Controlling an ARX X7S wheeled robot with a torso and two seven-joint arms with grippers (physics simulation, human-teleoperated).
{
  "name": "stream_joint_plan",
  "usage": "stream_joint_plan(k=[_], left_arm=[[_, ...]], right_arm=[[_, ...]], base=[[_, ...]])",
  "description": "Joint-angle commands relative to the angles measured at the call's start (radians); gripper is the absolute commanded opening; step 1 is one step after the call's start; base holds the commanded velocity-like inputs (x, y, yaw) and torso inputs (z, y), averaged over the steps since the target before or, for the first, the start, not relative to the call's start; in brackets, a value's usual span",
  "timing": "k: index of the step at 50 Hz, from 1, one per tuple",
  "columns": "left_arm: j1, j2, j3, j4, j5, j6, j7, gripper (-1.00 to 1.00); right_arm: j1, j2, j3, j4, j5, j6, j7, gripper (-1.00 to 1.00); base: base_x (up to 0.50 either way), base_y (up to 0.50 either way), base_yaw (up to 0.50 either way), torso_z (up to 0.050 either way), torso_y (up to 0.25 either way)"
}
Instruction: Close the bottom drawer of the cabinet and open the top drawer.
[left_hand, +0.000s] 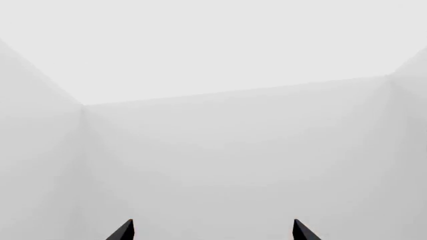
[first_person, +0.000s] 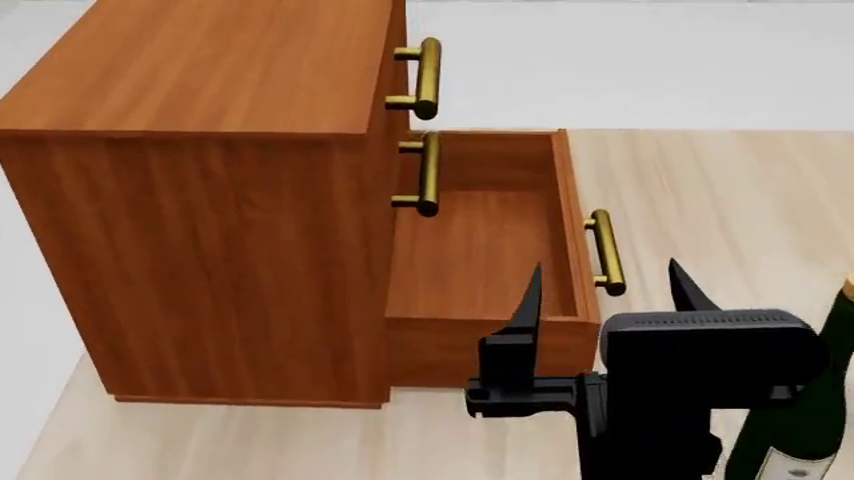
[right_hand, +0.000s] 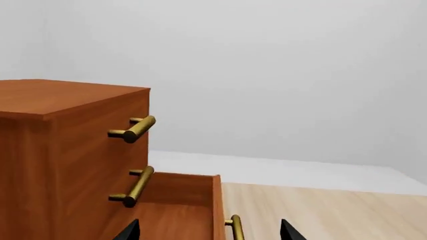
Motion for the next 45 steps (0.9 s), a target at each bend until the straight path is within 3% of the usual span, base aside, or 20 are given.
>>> stream_joint_plan(k=[1, 32, 45], left_arm=[[0.003, 0.000, 0.002, 0.000, -0.007, 0.006, -0.002, 1.00], [0.004, -0.007, 0.008, -0.002, -0.019, 0.019, -0.010, 1.00], [0.007, -0.009, 0.008, -0.005, -0.024, 0.028, -0.013, 1.00]], right_arm=[[-0.006, 0.004, -0.001, 0.001, 0.006, -0.006, 0.004, 1.00], [0.000, 0.008, -0.004, 0.004, 0.023, -0.013, 0.017, 1.00], [0.002, 0.012, -0.009, 0.003, 0.027, -0.014, 0.021, 1.00]], base=[[0.31, 0.02, 0.00, 0.000, 0.000], [0.31, 0.02, 0.00, 0.000, 0.000], [0.00, 0.00, 0.00, 0.000, 0.001]])
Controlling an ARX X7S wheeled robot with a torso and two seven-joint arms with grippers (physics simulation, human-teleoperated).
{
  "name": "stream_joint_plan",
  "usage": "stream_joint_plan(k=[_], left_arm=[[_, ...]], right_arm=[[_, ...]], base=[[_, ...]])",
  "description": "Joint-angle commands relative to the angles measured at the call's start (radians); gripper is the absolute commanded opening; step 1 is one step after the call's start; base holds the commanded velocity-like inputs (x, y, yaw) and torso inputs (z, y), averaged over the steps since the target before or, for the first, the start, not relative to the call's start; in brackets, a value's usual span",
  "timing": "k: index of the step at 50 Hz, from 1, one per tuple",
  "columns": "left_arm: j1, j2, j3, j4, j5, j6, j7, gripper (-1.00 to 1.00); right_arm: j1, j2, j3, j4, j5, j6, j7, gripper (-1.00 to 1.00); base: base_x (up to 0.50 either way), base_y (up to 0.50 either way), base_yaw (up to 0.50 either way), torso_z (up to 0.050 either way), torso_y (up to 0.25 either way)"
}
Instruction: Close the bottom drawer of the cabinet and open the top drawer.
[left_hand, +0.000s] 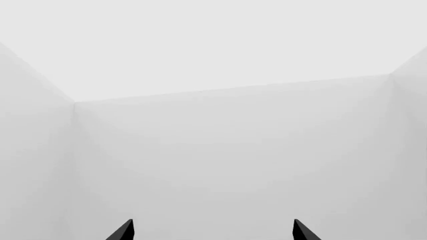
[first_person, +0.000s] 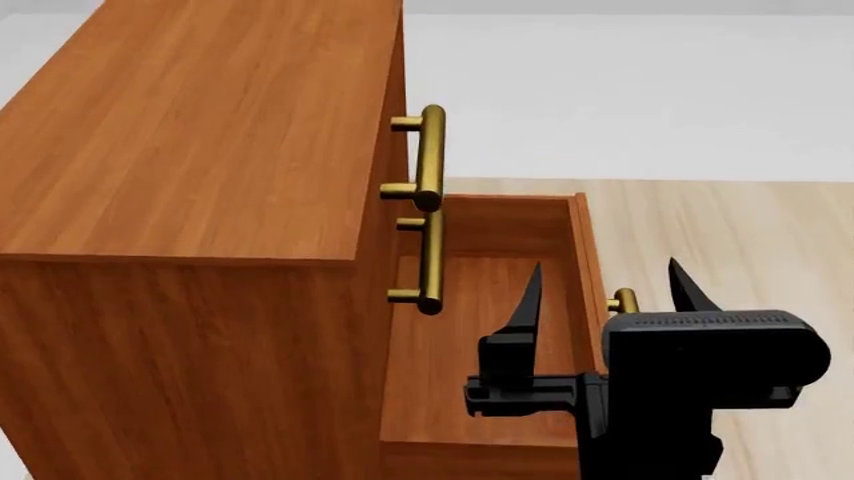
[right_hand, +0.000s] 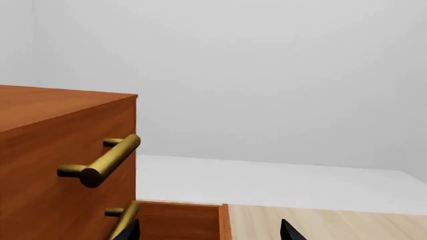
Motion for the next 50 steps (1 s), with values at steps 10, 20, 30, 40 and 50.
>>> stream_joint_plan(k=[10, 20, 30, 40, 50], left_arm=[[0.002, -0.004, 0.000, -0.002, -0.008, 0.001, -0.011, 1.00], [-0.010, 0.000, -0.009, 0.008, -0.030, -0.026, -0.025, 1.00], [-0.007, -0.003, -0.001, 0.007, -0.028, -0.021, -0.029, 1.00], [-0.011, -0.005, 0.004, 0.001, -0.029, -0.018, -0.032, 1.00], [-0.013, -0.009, 0.010, -0.003, -0.030, -0.014, -0.034, 1.00]], right_arm=[[-0.002, 0.006, -0.005, -0.002, 0.009, -0.003, 0.007, 1.00], [-0.009, 0.010, -0.004, -0.007, 0.013, -0.008, 0.012, 1.00], [-0.011, 0.013, -0.005, -0.004, 0.017, -0.013, 0.015, 1.00], [-0.009, 0.015, -0.006, -0.008, 0.022, -0.008, 0.021, 1.00], [-0.006, 0.017, -0.009, -0.002, 0.025, -0.012, 0.024, 1.00]], base=[[0.00, 0.00, 0.00, 0.000, 0.000], [0.00, 0.00, 0.00, 0.000, -0.060], [0.00, 0.00, 0.00, 0.000, -0.103], [0.00, 0.00, 0.00, 0.000, -0.102], [0.00, 0.00, 0.00, 0.000, -0.102]])
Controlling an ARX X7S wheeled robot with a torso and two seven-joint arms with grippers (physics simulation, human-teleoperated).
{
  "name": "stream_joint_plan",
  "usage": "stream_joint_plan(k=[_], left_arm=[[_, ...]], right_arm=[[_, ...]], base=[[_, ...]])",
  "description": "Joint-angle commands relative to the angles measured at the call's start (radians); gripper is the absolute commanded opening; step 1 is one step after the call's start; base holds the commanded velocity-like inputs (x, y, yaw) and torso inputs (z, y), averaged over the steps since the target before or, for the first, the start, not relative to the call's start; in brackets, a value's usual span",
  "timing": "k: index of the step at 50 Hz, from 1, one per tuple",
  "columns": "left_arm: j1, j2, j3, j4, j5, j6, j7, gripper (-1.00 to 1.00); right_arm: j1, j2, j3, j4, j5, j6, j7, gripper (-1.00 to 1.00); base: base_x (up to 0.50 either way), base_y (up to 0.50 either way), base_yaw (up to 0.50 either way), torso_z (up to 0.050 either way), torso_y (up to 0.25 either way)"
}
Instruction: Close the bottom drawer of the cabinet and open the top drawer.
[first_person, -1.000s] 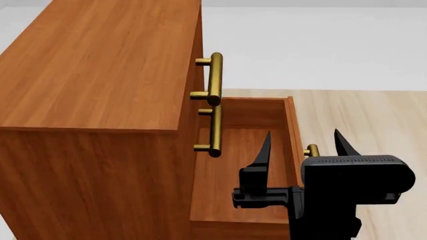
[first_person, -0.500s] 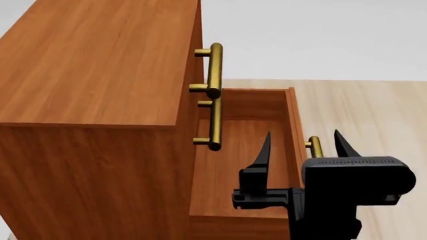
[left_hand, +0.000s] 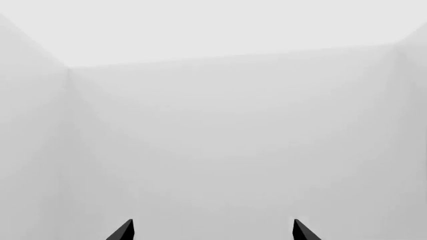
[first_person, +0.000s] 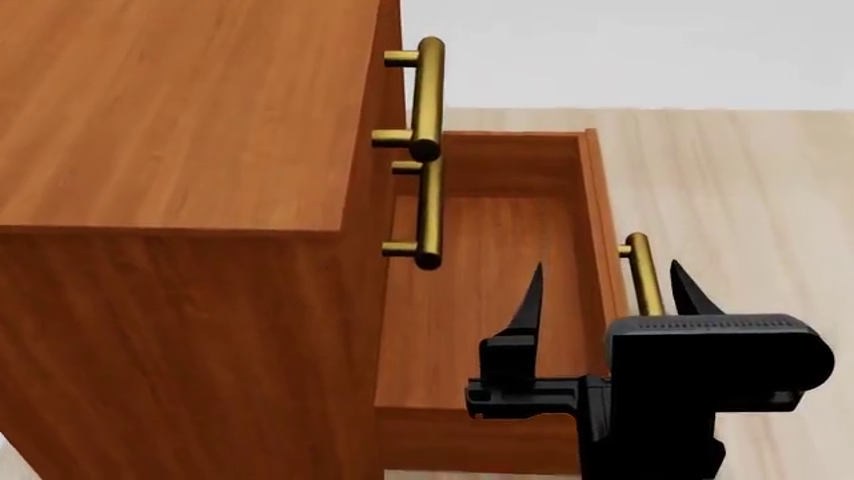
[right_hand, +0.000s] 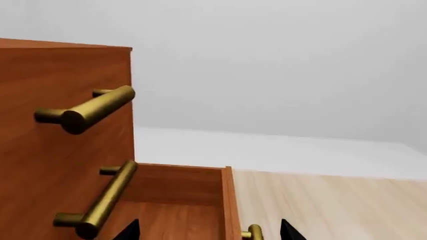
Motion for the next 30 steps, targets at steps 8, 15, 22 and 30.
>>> stream_joint_plan(k=[8, 15, 22, 30], left_arm=[[-0.002, -0.007, 0.009, -0.003, -0.003, 0.001, -0.007, 1.00], [0.003, -0.009, 0.008, -0.004, -0.005, 0.006, -0.009, 1.00], [0.012, -0.010, -0.003, -0.002, -0.014, 0.011, -0.010, 1.00], [0.020, -0.009, -0.015, 0.000, -0.022, 0.015, -0.015, 1.00]], right_arm=[[0.003, 0.005, -0.006, 0.000, 0.007, -0.001, 0.007, 1.00], [0.007, 0.006, -0.011, -0.003, 0.008, 0.004, 0.011, 1.00], [0.038, 0.007, -0.019, -0.022, 0.010, 0.050, 0.026, 1.00], [0.116, -0.006, 0.004, -0.021, 0.014, 0.189, 0.092, 1.00]], base=[[0.00, 0.00, 0.00, 0.000, -0.102], [0.00, 0.00, 0.00, 0.000, -0.102], [0.00, 0.00, 0.00, 0.000, -0.083], [0.00, 0.00, 0.00, 0.000, 0.000]])
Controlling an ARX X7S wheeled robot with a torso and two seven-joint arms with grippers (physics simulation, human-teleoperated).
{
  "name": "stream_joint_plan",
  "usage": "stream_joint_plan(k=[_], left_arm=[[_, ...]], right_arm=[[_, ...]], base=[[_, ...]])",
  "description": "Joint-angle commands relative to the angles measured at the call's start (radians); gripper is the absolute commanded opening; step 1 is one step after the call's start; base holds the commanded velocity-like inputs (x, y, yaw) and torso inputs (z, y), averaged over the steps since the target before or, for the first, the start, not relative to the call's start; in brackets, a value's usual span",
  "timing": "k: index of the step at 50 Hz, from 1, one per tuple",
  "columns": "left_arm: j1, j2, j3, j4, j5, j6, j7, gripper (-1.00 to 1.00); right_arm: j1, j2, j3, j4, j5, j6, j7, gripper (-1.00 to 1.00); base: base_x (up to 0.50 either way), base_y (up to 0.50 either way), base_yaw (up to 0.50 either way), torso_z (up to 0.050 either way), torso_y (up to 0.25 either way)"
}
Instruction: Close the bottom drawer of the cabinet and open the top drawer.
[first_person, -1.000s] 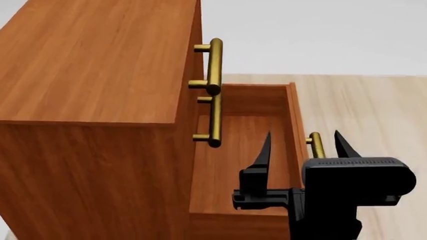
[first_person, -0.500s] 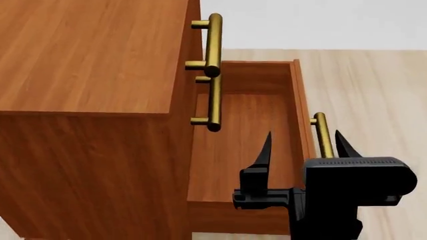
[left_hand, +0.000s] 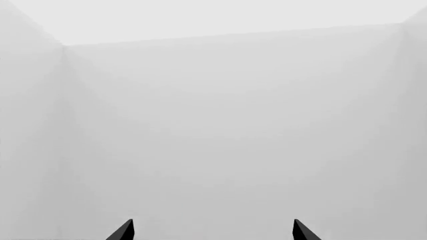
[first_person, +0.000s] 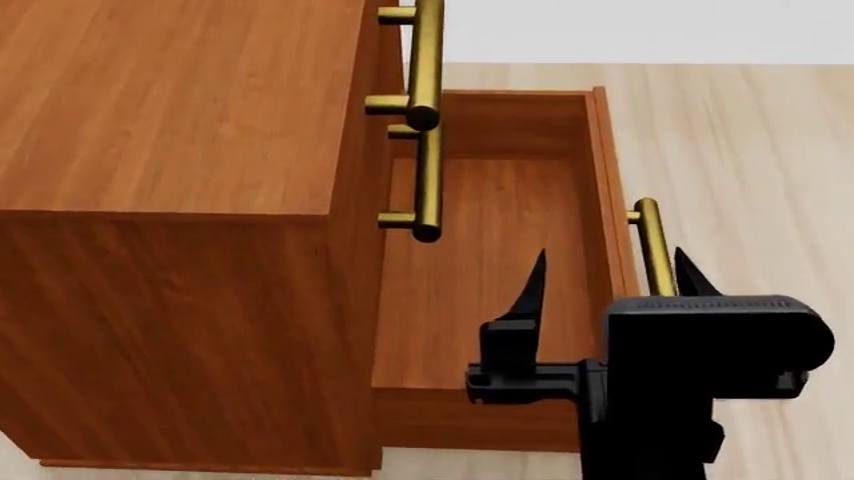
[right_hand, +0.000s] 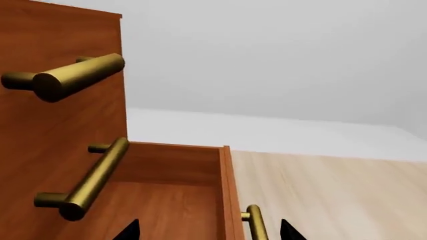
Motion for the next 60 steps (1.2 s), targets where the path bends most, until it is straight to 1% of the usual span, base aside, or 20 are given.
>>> stream_joint_plan(k=[1, 3, 11, 15, 17, 19, 22, 34, 39, 47, 55, 60], left_arm=[[0.009, -0.001, -0.012, 0.002, -0.009, 0.007, -0.005, 1.00], [0.010, -0.001, -0.014, 0.000, -0.010, 0.009, -0.006, 1.00], [0.006, 0.003, -0.014, -0.007, -0.013, 0.017, -0.008, 1.00], [0.003, 0.002, -0.015, -0.008, -0.014, 0.020, -0.010, 1.00], [0.005, 0.000, -0.012, -0.008, -0.012, 0.021, -0.010, 1.00], [0.005, -0.001, -0.013, -0.007, -0.013, 0.021, -0.011, 1.00], [0.004, -0.003, -0.016, -0.006, -0.016, 0.020, -0.013, 1.00], [0.007, -0.012, -0.019, -0.006, -0.018, 0.024, -0.016, 1.00], [0.016, -0.015, -0.019, -0.009, -0.014, 0.033, -0.015, 1.00], [0.023, -0.018, -0.022, -0.010, -0.016, 0.040, -0.016, 1.00], [0.026, -0.021, -0.023, -0.010, -0.019, 0.042, -0.019, 1.00], [0.029, -0.022, -0.023, -0.012, -0.019, 0.047, -0.019, 1.00]], right_arm=[[0.082, -0.013, 0.023, 0.000, 0.013, 0.143, 0.059, 1.00], [0.101, -0.020, 0.035, 0.007, 0.013, 0.181, 0.081, 1.00], [0.166, -0.051, 0.091, 0.057, 0.031, 0.246, 0.125, 1.00], [0.191, -0.053, 0.088, 0.083, -0.007, 0.264, 0.178, 1.00], [0.196, -0.058, 0.097, 0.098, -0.003, 0.252, 0.175, 1.00], [0.208, -0.058, 0.092, 0.109, -0.031, 0.272, 0.214, 1.00], [0.216, -0.064, 0.108, 0.121, -0.032, 0.273, 0.227, 1.00], [0.244, -0.071, 0.121, 0.185, -0.045, 0.250, 0.253, 1.00], [0.260, -0.064, 0.124, 0.218, -0.075, 0.276, 0.296, 1.00], [0.261, -0.064, 0.152, 0.268, -0.084, 0.272, 0.321, 1.00], [0.272, -0.059, 0.141, 0.327, -0.121, 0.309, 0.372, 1.00], [0.263, -0.059, 0.143, 0.353, -0.125, 0.287, 0.376, 1.00]], base=[[0.00, 0.00, 0.00, 0.000, 0.000], [0.00, 0.00, 0.00, 0.000, 0.000], [0.00, 0.00, 0.00, 0.000, 0.000], [0.00, 0.00, 0.00, 0.000, 0.000], [0.00, 0.00, 0.00, 0.000, 0.000], [0.00, 0.00, 0.00, 0.000, 0.000], [0.00, 0.00, 0.00, 0.000, 0.000], [0.00, 0.00, 0.00, 0.000, 0.000], [0.00, 0.00, 0.00, 0.000, 0.000], [0.00, 0.00, 0.00, 0.000, 0.000], [0.00, 0.00, 0.00, 0.000, 0.000], [0.00, 0.00, 0.00, 0.000, 0.000]])
